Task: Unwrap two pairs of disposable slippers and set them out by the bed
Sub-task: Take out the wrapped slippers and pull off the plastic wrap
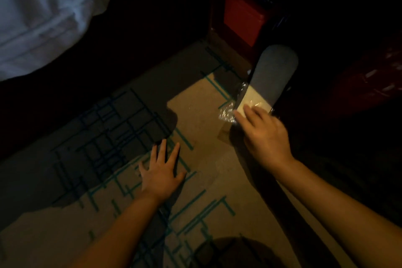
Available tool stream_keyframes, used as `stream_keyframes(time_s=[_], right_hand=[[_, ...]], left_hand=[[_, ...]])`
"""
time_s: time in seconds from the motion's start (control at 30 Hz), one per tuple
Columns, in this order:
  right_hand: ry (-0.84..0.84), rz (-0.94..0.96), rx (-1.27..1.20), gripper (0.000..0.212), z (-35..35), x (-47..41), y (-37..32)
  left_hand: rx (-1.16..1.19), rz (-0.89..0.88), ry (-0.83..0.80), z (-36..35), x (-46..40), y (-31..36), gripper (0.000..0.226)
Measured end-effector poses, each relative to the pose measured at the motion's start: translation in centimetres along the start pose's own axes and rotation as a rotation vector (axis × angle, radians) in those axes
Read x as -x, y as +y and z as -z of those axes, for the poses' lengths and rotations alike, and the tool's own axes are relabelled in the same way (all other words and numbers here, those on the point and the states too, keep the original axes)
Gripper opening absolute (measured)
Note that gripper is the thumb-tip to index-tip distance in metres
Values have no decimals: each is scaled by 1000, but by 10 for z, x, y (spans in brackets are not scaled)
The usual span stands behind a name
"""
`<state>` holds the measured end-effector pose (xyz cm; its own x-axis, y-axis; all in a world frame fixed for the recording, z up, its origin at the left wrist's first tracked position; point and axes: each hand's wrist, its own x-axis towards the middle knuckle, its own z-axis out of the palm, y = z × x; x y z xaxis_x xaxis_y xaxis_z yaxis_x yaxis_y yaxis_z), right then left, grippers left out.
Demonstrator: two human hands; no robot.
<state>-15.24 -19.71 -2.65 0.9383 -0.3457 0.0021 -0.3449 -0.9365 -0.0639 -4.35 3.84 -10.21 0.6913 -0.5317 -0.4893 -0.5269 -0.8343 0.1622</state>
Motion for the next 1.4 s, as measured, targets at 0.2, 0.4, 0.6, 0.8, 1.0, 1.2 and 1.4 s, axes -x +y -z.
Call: stream_keyframes(time_s=[0.2, 0.4, 0.6, 0.8, 1.0, 1.2, 1.4], right_hand=[[-27, 256, -61, 76, -36, 66, -59], [-216, 501, 18, 67, -58, 92, -86], [-395, 520, -54, 63, -55, 95, -87], [-186, 295, -238, 56, -51, 99, -84], [-340, 393, -172, 72, -60, 78, -67], [-397, 375, -210, 65, -66, 68, -64], [-393, 365, -259, 58, -67, 52, -59]], left_hand=[[38, 16, 2, -31, 49, -26, 75], [95, 37, -48, -46, 87, -43, 73], [213, 104, -65, -46, 96, -30, 73], [333, -8, 193, -39, 95, 5, 67], [437, -51, 136, -36, 95, 20, 39], [706, 119, 118, -27, 83, 18, 21], [750, 66, 74, -20, 82, 26, 15]])
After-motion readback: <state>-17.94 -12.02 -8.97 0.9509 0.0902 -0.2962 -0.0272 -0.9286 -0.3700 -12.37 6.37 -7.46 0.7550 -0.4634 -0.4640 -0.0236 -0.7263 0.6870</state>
